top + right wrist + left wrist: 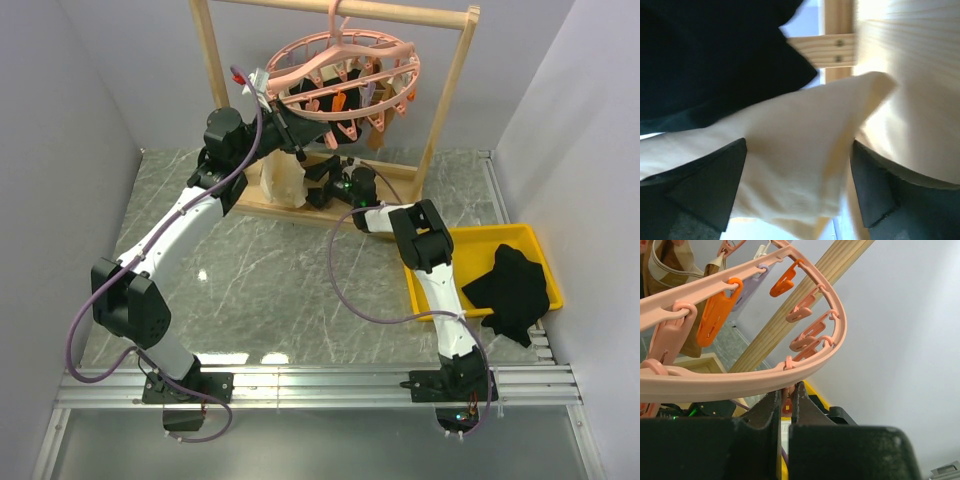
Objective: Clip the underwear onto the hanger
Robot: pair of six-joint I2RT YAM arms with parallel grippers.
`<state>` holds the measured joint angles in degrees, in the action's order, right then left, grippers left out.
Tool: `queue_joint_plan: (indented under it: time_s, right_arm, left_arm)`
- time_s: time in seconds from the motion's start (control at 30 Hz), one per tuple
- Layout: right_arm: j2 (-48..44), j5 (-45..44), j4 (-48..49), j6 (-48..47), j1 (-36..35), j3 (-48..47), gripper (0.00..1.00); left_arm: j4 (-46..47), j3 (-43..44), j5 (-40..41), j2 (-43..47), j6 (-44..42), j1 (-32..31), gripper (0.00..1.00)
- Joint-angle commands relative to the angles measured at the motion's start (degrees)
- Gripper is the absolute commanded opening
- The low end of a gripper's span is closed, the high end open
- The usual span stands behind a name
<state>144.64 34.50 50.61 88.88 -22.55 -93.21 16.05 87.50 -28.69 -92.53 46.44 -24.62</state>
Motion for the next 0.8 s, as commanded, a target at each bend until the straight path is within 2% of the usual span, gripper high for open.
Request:
queue_joint_plan:
  time_s: [0.0,0.07,0.1,0.2,0.23,0.3,0.43,0.6,0.77]
  right_arm:
    - [1.3,0.6,7.0,4.0,-0.6,-3.2,0.85]
    - [0.7,0.6,9.7,4.5,-0.2,-2.0,0.71]
    - [-0.3,0.6,10.6,4.5,0.4,-1.2,0.6]
    - [-3.6,1.1,14.1,3.7,1.8,2.3,0.4]
    - [-4.8,1.3,14.9,3.1,3.0,4.5,0.2]
    - [-8.8,2.4,16.6,1.7,4.2,7.0,0.0]
    - [-16.9,5.7,17.9,-1.7,5.8,15.3,0.0]
    - [-30.2,8.5,16.7,-11.3,5.7,26.9,0.0]
    - [-37.8,11.0,7.0,-24.8,3.2,32.8,0.0]
  left_arm:
    - [4.1,2.9,0.8,0.5,0.1,0.5,0.0]
    - [3.8,3.0,0.9,0.4,0.0,0.5,0.0]
    - [3.6,3.0,1.0,0.4,-0.1,0.6,0.0]
    - [3.5,2.8,1.2,0.4,-0.1,0.5,0.0]
    - [3.6,2.8,1.1,0.5,-0.2,0.5,0.0]
    - [3.7,2.7,0.8,0.4,-0.2,0.5,0.0]
    - [4.3,2.3,0.5,0.6,-0.5,0.9,0.0]
    - [5.6,0.8,0.4,0.9,0.0,1.2,0.0]
    - [6.3,0.2,-0.1,0.9,0.0,1.5,0.0]
